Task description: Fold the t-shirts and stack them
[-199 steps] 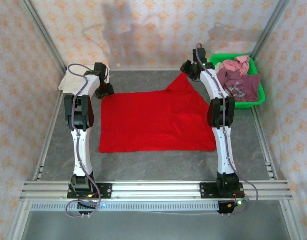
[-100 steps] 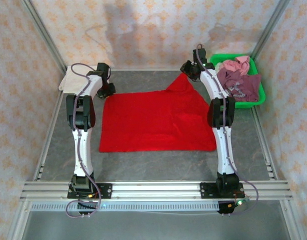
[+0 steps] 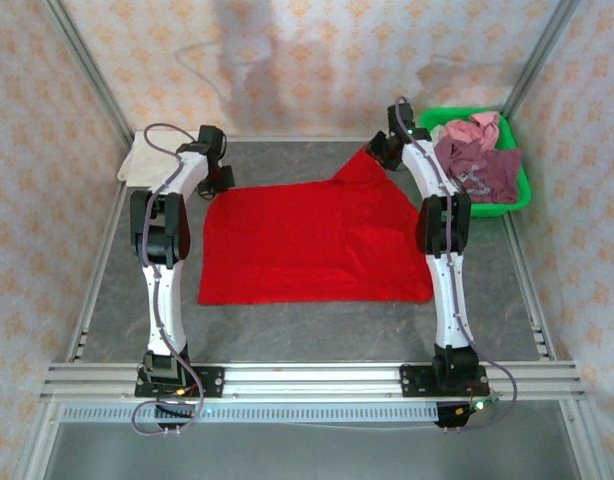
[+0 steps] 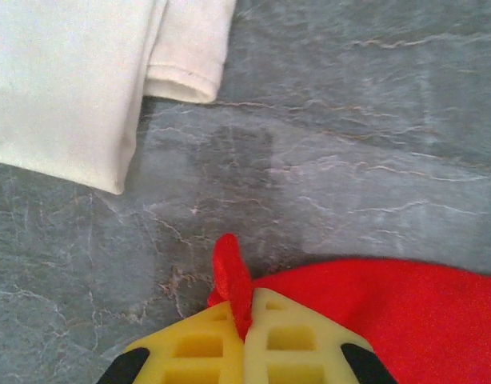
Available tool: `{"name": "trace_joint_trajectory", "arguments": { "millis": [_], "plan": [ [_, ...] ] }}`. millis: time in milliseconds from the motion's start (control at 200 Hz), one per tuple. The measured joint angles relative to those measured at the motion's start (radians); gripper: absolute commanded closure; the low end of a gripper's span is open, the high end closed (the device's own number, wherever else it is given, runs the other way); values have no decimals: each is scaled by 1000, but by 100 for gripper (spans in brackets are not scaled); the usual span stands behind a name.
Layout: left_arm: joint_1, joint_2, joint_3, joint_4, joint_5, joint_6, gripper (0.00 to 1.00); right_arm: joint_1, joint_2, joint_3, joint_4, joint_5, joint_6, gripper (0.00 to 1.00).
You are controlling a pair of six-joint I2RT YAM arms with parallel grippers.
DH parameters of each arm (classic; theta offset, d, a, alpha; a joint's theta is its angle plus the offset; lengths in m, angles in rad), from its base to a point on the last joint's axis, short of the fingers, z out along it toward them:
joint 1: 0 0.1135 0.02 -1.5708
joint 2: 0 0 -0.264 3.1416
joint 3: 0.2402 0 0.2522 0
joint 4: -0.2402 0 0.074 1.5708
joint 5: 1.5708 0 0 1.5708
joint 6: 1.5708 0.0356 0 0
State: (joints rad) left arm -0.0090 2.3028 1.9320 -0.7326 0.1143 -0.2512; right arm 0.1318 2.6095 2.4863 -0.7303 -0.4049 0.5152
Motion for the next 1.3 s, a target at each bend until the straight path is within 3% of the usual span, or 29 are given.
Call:
{"name": "trace_joint_trajectory", "arguments": {
  "millis": [425,691,931,1036,1301],
  "plan": [
    [-23,-11,-12,20,-49,18,100,0,49,-21,-26,-14,-3,65],
    [-32,-29,-24,24,-50,18,100,0,55,-21,-10,-49,9,79],
    [-32,-49,-24,25,-68,18,100,1,70,-21,20,-68,35,99],
    [-32,-55,-24,25,-78,20,100,1,70,-24,38,-67,38,100],
    [-32,-77,-40,41,-126,60,100,1,-92,-270,147,-63,92,100]
  ]
}}
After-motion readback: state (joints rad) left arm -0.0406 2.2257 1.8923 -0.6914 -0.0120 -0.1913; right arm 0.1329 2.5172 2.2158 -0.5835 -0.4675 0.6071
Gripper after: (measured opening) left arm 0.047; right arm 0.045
